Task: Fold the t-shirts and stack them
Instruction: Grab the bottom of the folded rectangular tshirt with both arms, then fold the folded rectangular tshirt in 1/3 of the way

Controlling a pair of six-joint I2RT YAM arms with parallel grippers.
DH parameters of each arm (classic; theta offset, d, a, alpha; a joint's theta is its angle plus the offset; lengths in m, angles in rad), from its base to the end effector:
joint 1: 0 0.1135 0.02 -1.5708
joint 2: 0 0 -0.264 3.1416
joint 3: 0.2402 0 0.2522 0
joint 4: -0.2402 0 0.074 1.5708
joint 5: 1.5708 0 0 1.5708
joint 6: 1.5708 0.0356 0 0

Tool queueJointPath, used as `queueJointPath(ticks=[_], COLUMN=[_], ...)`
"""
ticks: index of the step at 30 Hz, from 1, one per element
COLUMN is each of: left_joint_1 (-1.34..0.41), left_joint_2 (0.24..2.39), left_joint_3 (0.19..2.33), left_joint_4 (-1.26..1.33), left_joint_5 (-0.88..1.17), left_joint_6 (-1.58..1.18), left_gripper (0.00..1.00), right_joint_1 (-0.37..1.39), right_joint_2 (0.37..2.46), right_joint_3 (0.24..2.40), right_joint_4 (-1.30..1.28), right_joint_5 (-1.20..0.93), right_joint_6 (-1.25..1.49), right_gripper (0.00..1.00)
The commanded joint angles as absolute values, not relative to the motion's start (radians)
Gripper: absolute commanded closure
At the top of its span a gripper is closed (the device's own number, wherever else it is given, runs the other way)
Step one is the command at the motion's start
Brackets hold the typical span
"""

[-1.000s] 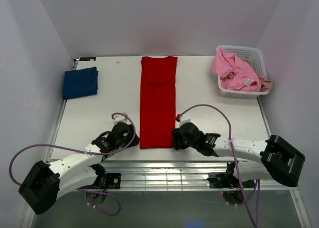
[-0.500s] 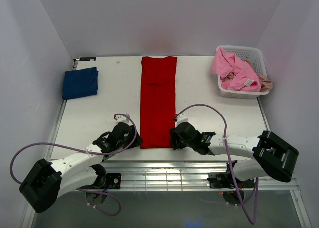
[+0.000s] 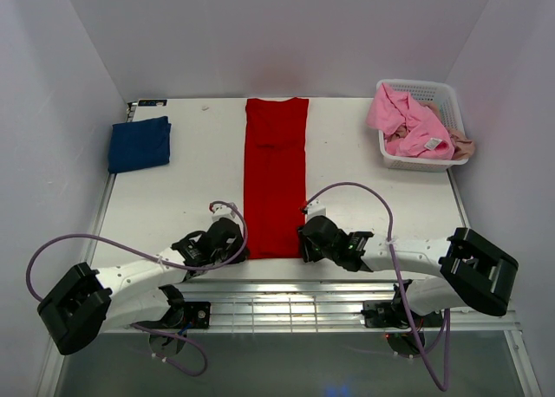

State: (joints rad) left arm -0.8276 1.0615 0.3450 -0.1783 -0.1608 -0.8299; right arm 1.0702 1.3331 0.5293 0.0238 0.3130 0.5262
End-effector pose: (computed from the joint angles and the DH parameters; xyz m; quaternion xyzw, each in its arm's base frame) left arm 0.1285 -0.1314 0.1432 -0.0277 0.9403 -0.1924 0.2792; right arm 0.1285 0.2121 0.1595 -0.1871 0.8942 0.1721 0.3686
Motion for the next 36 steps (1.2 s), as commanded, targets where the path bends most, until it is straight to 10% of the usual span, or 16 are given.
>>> queueJointPath(ticks=[1,9,36], left_joint_1=[-0.851,-0.877,-1.175], left_joint_2=[1.066,1.058,0.922], left_joint_3=[0.333,0.334,0.572], left_joint_4=[-0.317,-0.342,-0.555], left_joint_5=[-0.199,-0.213,-0.564], left_joint_6=[-0.857,-0.881,-1.059], left_gripper=[0.72,1.00,1.00], right_joint_1=[1.080,1.094,1.367], right_joint_2=[1.348,1.385,1.312], right_joint_3=[0.569,0.584,0.787], right_joint_4=[0.023,0.026,-0.417], right_joint_5=[0.345,0.339,0.637], right_joint_6=[0.548,0.551,0.733], right_gripper=[0.60,0.92,0.92])
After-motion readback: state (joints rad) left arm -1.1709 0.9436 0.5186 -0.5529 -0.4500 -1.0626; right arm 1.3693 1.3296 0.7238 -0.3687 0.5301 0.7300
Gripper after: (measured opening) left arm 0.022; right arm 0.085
